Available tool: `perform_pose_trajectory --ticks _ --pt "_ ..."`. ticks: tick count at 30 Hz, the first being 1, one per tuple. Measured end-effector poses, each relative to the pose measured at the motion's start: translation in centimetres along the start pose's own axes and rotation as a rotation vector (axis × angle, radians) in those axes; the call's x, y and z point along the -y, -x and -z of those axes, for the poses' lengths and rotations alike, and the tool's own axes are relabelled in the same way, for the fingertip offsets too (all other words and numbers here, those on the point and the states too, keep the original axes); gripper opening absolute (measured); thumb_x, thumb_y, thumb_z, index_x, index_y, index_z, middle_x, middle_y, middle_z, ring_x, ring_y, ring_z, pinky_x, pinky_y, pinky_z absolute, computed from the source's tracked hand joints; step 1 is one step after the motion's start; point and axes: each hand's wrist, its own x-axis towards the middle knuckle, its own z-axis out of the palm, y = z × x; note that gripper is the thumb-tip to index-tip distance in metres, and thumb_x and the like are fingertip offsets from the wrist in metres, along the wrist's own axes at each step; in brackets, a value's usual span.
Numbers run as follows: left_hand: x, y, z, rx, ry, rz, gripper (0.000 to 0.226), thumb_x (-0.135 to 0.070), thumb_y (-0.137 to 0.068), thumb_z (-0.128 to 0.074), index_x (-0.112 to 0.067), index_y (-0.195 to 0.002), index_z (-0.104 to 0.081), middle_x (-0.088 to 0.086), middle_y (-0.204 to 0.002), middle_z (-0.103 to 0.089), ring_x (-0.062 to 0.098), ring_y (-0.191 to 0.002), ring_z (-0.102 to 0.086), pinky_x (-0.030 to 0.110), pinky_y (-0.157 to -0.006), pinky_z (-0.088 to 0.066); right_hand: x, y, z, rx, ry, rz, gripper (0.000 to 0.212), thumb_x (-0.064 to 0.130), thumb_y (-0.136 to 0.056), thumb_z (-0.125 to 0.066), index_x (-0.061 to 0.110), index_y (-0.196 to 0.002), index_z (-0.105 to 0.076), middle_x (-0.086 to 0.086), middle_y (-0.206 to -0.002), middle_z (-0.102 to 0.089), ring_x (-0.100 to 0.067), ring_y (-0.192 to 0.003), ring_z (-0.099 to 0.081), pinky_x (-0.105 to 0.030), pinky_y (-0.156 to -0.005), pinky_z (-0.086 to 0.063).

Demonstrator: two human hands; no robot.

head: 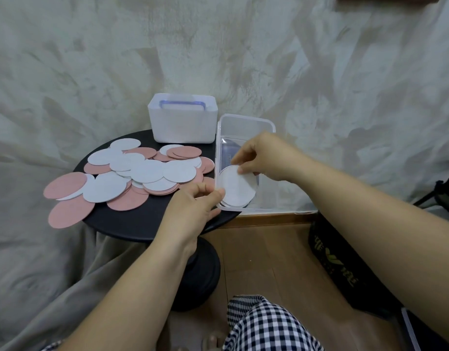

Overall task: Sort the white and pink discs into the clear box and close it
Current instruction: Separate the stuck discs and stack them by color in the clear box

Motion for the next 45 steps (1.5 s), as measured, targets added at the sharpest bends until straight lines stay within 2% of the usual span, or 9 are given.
perform_pose_trajectory --ticks 9,14,22,28,32,35,38,43,45 --pt "0.3 0.2 0.1 -0.003 -0.044 -0.021 0.011 -0.016 -0.084 -0.066 -0.007 -0.089 -0.062 0.007 -0.09 -0.065 0.017 -0.089 -0.065 0.034 -0.089 -0.053 0.2 -0.5 -0.9 0.047 0.22 0.004 0.022 0.014 -0.088 -0.059 0.018 -0.108 -0.069 0.0 -0.107 -0.068 -0.006 -0.074 -0.05 -0.014 -0.058 -0.039" --pt "0.4 0.5 0.1 -0.005 -0.016 -0.023 0.006 -0.014 -0.084 -0.066 -0.012 -0.08 -0.062 0.007 -0.088 -0.066 0.02 -0.091 -0.064 0.036 -0.09 -0.052 0.6 -0.4 -0.6 0.175 0.287 0.01 0.03 0.018 -0.091 -0.055 0.023 -0.12 -0.061 0.001 -0.116 -0.062 -0.01 -0.083 -0.05 -0.022 -0.074 -0.043" --pt "0.7 0.5 0.1 -0.017 -0.002 -0.013 0.011 -0.015 -0.086 -0.064 -0.005 -0.091 -0.062 0.019 -0.104 -0.065 0.017 -0.09 -0.064 0.034 -0.088 -0.053 0.7 -0.6 -0.7 0.212 0.193 0.005 0.027 0.013 -0.093 -0.052 0.02 -0.117 -0.062 0.004 -0.098 -0.055 -0.008 -0.073 -0.05 -0.016 -0.063 -0.042" --pt "0.1 0.1 -0.2 0.0 0.092 0.087 0.01 -0.016 -0.088 -0.062 -0.006 -0.084 -0.061 0.016 -0.102 -0.067 0.018 -0.09 -0.063 0.03 -0.079 -0.055 0.5 -0.2 0.2 0.235 0.239 0.031 0.033 0.02 -0.093 -0.053 0.022 -0.126 -0.055 0.0 -0.124 -0.059 -0.016 -0.109 -0.055 -0.028 -0.094 -0.043" --pt "-0.8 -0.7 -0.8 -0.005 0.152 0.12 0.01 -0.015 -0.088 -0.061 -0.008 -0.08 -0.062 0.012 -0.098 -0.068 0.021 -0.091 -0.065 0.03 -0.076 -0.055 -0.3 0.8 1.4 0.043 0.184 0.149 0.03 0.022 -0.092 -0.055 0.026 -0.121 -0.059 0.006 -0.124 -0.058 -0.01 -0.111 -0.054 -0.019 -0.091 -0.04" --pt "-1.4 -1.5 -1.1 -0.048 0.146 0.126 0.014 -0.015 -0.088 -0.062 -0.003 -0.095 -0.063 0.019 -0.108 -0.065 0.028 -0.102 -0.063 0.031 -0.077 -0.056 -2.3 2.2 1.4 -0.219 0.074 0.229 0.026 0.023 -0.09 -0.057 0.024 -0.115 -0.063 0.005 -0.12 -0.058 -0.011 -0.109 -0.054 -0.029 -0.098 -0.043" --pt "-2.0 -2.5 -1.6 -0.067 0.175 0.133 0.014 -0.015 -0.087 -0.062 -0.005 -0.097 -0.062 0.014 -0.102 -0.061 0.023 -0.091 -0.061 0.031 -0.077 -0.056 -5.1 3.5 -0.3 -0.432 -0.095 0.167 0.033 0.026 -0.09 -0.055 0.021 -0.123 -0.058 0.006 -0.123 -0.051 -0.008 -0.115 -0.049 -0.03 -0.103 -0.041" --pt "-2.7 -4.2 -3.3 -0.078 0.144 0.138 0.008 -0.015 -0.089 -0.061 -0.011 -0.084 -0.057 0.009 -0.103 -0.062 0.021 -0.095 -0.061 0.033 -0.078 -0.056 -7.0 4.5 -4.0 -0.326 -0.521 -0.004 0.052 0.026 -0.085 -0.064 0.027 -0.133 -0.044 0.014 -0.128 -0.05 0.002 -0.117 -0.045 -0.005 -0.087 -0.04" --pt "-2.5 -4.8 -3.9 -0.083 0.097 0.134 0.011 -0.017 -0.089 -0.06 -0.013 -0.08 -0.054 0.011 -0.107 -0.062 0.023 -0.098 -0.061 0.033 -0.078 -0.056 -7.8 3.9 -5.1 -0.335 -0.565 -0.045 0.055 0.023 -0.084 -0.065 0.025 -0.134 -0.044 0.013 -0.126 -0.053 -0.003 -0.115 -0.049 -0.008 -0.084 -0.044"
